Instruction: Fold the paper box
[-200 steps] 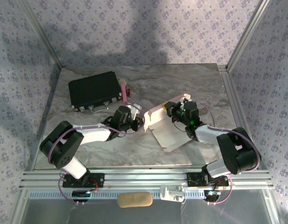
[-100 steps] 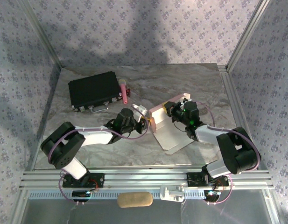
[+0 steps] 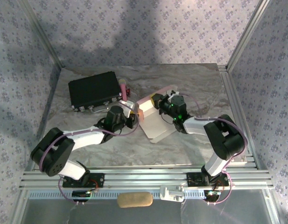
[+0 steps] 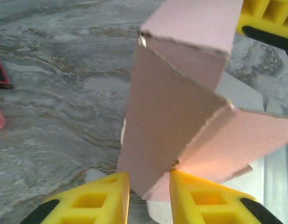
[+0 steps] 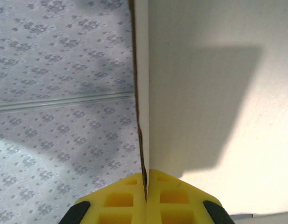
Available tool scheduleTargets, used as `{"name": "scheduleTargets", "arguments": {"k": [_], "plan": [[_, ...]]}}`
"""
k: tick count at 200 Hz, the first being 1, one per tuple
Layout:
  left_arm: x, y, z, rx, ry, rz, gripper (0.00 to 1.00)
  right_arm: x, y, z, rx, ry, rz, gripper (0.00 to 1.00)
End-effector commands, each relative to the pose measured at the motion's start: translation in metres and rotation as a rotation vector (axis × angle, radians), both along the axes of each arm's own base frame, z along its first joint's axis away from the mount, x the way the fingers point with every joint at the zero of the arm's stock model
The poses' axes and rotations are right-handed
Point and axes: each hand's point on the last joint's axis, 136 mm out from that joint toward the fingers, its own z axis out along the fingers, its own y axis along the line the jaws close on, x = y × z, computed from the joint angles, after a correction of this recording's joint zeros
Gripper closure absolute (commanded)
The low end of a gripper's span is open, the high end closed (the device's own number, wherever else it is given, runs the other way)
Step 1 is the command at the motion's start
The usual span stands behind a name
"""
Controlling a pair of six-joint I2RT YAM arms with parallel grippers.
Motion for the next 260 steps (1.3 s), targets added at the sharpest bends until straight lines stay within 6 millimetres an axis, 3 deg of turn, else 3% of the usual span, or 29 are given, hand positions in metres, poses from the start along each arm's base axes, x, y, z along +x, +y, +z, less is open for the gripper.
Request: {"name": "scheduleTargets", "arguments": {"k": [1, 28, 56, 116, 169, 260], "plan": [[0.000, 0.016, 0.002, 0.017, -0.006, 0.017, 0.71, 0.010, 0.012, 0.012, 0.043, -0.040, -0.005, 1.00], [0.006, 0.027, -0.005, 0.032, 0.011, 0.019, 0.71, 0.014, 0.019, -0.010, 0.060, -0.011, 0.013, 1.00], [0.009, 0.027, -0.010, 0.043, 0.019, -0.008, 0.73, 0.015, 0.022, -0.024, 0.072, 0.002, 0.021, 1.00], [0.005, 0.015, -0.008, 0.010, -0.016, -0.080, 0.74, 0.016, 0.020, -0.026, 0.064, 0.007, 0.022, 1.00], [0.013, 0.007, -0.011, 0.006, -0.025, -0.076, 0.76, 0.012, 0.022, -0.022, 0.053, -0.012, 0.028, 1.00], [0.027, 0.004, -0.015, 0.019, -0.065, -0.001, 0.75, 0.005, 0.026, -0.042, 0.044, 0.008, 0.033, 1.00]]}}
